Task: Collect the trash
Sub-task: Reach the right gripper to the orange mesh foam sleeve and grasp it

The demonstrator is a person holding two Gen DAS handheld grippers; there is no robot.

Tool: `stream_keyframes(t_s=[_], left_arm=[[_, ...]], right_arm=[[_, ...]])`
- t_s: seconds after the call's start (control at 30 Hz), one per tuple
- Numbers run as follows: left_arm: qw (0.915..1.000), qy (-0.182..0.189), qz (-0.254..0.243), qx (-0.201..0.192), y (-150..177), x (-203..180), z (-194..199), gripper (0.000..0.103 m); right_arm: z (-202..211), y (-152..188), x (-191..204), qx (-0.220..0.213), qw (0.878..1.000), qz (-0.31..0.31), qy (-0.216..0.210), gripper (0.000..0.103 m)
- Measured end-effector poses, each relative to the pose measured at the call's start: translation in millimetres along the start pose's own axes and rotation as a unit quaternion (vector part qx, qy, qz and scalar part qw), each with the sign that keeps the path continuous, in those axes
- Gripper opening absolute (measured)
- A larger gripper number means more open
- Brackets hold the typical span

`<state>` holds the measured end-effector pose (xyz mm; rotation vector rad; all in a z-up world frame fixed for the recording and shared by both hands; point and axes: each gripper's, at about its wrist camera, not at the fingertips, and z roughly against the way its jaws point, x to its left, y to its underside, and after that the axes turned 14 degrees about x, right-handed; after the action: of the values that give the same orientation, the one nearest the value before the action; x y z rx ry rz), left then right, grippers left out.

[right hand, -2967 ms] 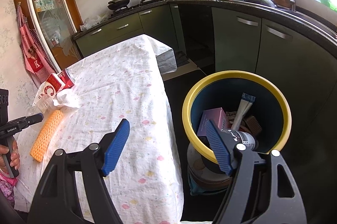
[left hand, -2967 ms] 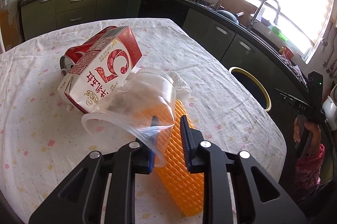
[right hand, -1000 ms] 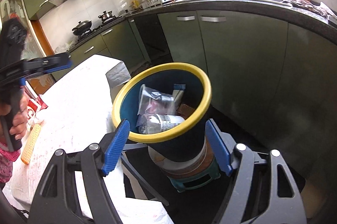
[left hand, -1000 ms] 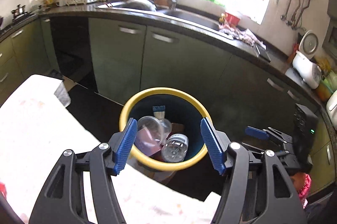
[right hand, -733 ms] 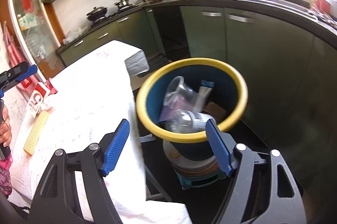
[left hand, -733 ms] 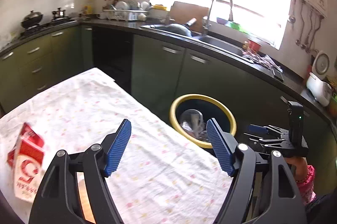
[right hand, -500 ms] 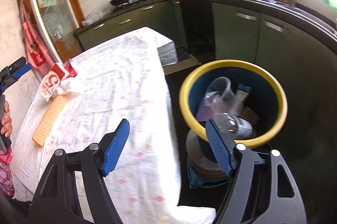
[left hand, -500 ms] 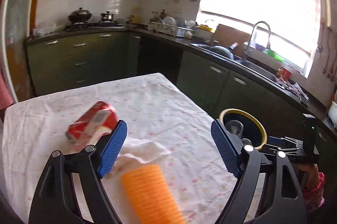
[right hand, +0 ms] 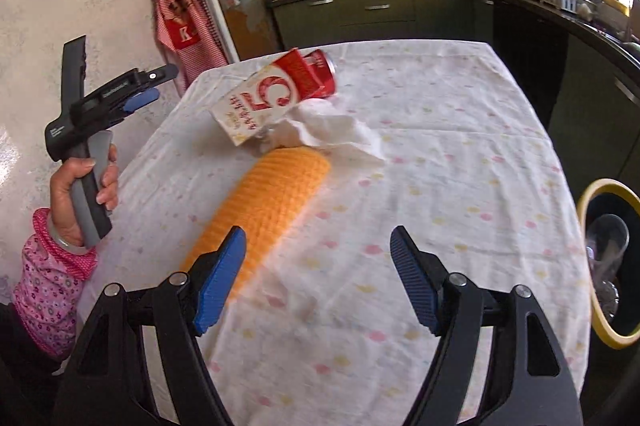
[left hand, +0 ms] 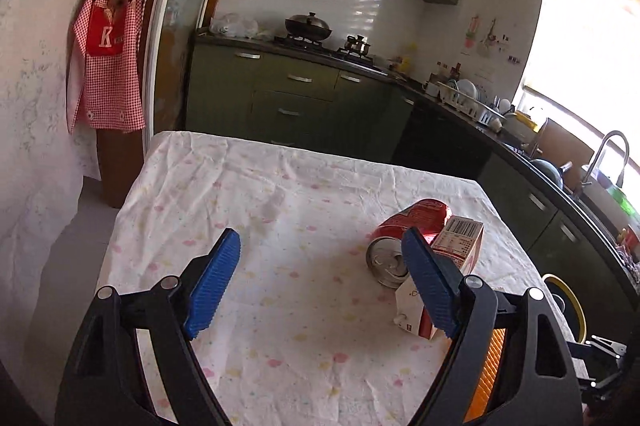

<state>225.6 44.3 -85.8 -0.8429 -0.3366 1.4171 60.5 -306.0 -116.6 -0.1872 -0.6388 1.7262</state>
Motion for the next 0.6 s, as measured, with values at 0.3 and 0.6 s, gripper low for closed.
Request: stream_keyframes(t_s=[0.3, 0.6], left_arm=[[0.9998, -0.011, -0.015, -0.009, 7.5, -10.9, 9.2, 0.085], [0.9997, -0.009, -0.01, -0.018, 8.8, -11.3, 18.2, 0.085]], right_arm=[[-47.7, -19.4, 38.9, 0.059, 0.998, 0.003, 0.004, 0.071], [-53.9, -21.1, 40.7, 0.058, 0.998, 0.002, -0.005, 0.018]])
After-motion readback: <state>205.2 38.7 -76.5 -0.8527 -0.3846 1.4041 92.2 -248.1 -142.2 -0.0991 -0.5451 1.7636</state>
